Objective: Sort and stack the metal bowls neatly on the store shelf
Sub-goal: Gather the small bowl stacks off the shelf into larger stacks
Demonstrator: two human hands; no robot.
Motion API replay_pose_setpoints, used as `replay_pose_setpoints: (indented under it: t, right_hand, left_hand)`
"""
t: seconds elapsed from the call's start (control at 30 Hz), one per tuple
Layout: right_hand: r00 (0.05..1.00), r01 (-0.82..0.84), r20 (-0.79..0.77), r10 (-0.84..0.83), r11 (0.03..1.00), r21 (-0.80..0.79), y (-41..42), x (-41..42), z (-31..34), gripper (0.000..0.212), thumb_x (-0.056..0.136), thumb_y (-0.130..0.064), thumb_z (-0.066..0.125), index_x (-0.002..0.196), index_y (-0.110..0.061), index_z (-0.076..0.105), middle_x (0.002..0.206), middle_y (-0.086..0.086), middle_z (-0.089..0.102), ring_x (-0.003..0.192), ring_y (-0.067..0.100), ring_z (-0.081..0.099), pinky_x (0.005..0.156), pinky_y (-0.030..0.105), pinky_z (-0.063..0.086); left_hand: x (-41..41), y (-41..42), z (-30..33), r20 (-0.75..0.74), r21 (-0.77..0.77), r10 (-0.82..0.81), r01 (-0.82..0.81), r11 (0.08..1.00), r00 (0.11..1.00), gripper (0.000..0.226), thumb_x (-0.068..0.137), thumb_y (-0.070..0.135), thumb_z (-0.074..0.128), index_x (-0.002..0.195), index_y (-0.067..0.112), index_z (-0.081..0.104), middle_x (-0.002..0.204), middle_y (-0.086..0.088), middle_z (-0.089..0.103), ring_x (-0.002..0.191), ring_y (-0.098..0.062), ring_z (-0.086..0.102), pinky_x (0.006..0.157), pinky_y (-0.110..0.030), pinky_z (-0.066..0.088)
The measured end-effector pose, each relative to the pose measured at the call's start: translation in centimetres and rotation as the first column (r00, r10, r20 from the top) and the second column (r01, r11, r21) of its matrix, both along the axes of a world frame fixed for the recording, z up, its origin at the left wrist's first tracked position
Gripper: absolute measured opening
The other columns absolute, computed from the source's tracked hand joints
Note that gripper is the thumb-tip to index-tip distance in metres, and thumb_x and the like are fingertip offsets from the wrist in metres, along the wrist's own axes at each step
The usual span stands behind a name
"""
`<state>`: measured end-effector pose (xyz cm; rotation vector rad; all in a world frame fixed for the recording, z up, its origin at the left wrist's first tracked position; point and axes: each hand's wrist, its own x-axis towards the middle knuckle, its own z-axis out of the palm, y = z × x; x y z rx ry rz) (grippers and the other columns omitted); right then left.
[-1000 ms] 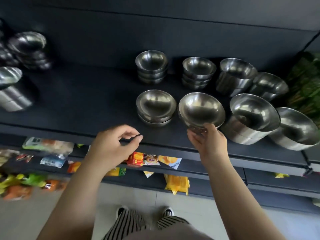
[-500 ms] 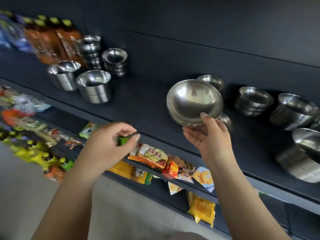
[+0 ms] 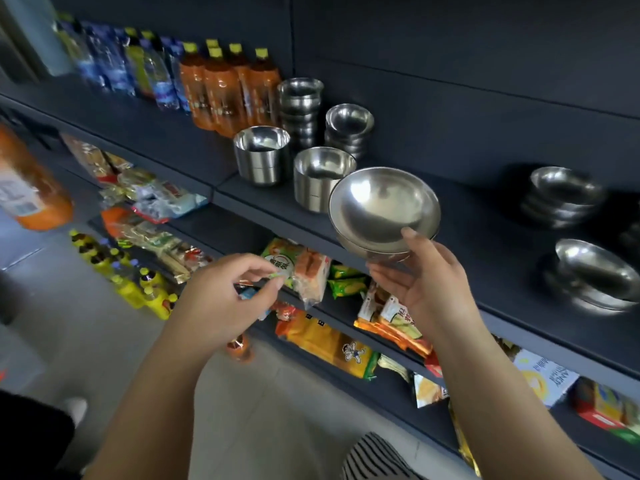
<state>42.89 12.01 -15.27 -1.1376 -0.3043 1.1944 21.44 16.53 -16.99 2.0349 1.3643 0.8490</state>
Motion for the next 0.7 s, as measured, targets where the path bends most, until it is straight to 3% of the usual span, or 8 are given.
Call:
replay_pose_setpoints:
  t: [0.13,0.3,0.53,0.7]
  right_hand:
    - [1.000,-0.021,0.018,0.021,1.000,0.001,3.7,-1.8,0.7,0.040,0.089,-0.020,0.061,0.123,-0.009,0.043,0.109,0.021,0.063,0.067,0.027,0.072,0.063,0.032,0.061]
    - [0.998,-0.045,0.050,0.044,0.999,0.029,10.1,-2.4,1.2,0.042,0.089,-0.021,0.061,0.124,-0.007,0.045,0.098,0.015,0.065,0.066,0.027,0.072,0.062,0.031,0.060]
    - [0.997,-0.016,0.079,0.012,0.999,0.042,21.3,-1.1,2.3,0.037,0.089,-0.023,0.062,0.117,-0.002,0.051,0.084,0.011,0.065,0.068,0.030,0.071,0.061,0.031,0.060]
    - [0.986,-0.008,0.165,0.006,1.000,0.014,29.1,0.5,3.5,0.022,0.090,-0.026,0.060,0.095,-0.005,0.054,0.063,0.006,0.069,0.061,0.026,0.070,0.064,0.033,0.060]
  left_hand:
    - [-1.6,3.7,0.6,0.000,0.057,-0.012,0.012,0.998,1.000,0.016,0.078,0.025,0.069,0.079,0.039,0.060,0.084,0.023,0.063,0.091,0.012,0.054,0.070,0.001,0.039]
    - [-2.1,9.7,1.9,0.005,0.087,-0.039,0.038,0.996,0.999,0.015,0.077,0.029,0.067,0.078,0.042,0.059,0.086,0.020,0.064,0.090,0.006,0.057,0.074,-0.017,0.045]
    - [-1.4,21.0,4.3,-0.090,0.191,-0.066,0.082,0.978,0.994,0.012,0.077,0.027,0.069,0.080,0.036,0.062,0.084,0.022,0.063,0.094,0.010,0.053,0.068,-0.002,0.039]
    - [0.1,26.7,5.0,-0.106,0.179,-0.109,0.127,0.976,0.988,0.011,0.073,0.039,0.062,0.084,0.038,0.062,0.085,0.023,0.061,0.089,0.008,0.056,0.061,-0.004,0.038]
